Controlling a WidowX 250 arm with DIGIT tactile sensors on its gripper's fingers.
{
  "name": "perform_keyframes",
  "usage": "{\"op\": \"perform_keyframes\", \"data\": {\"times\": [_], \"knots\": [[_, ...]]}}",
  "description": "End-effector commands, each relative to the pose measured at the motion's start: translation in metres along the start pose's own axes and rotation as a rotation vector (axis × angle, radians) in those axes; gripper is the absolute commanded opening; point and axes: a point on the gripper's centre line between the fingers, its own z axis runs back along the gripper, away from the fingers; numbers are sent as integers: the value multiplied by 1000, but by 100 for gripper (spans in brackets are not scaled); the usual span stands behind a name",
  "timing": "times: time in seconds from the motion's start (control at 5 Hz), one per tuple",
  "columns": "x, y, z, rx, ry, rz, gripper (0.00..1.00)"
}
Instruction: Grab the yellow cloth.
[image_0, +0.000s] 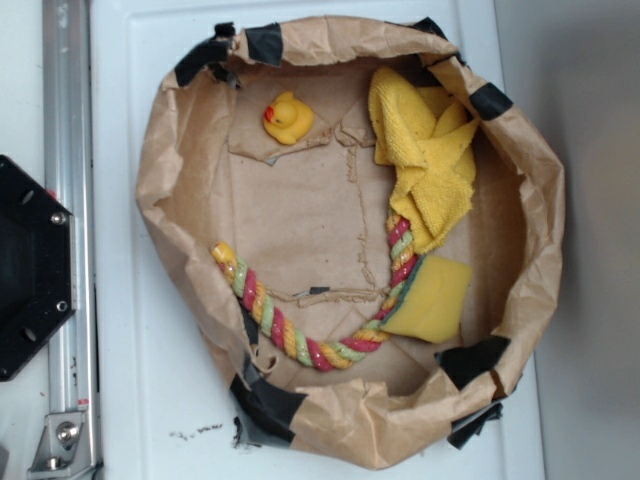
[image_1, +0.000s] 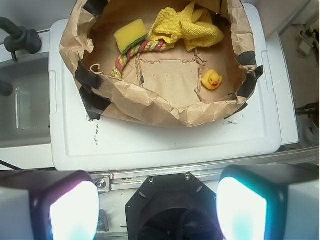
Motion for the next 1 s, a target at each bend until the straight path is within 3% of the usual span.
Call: {"op": "perform_keyframes", "data": {"times": [0.0, 0.2, 0.4, 0.6, 0.8], "knots": [[0, 0, 0, 0, 0, 0, 100], [46, 27, -46, 86, -107, 62, 100], [85, 35, -66, 109, -215, 31, 100], [118, 30, -99, 156, -241, -210, 100], [130, 13, -120, 271, -242, -450, 100]]}}
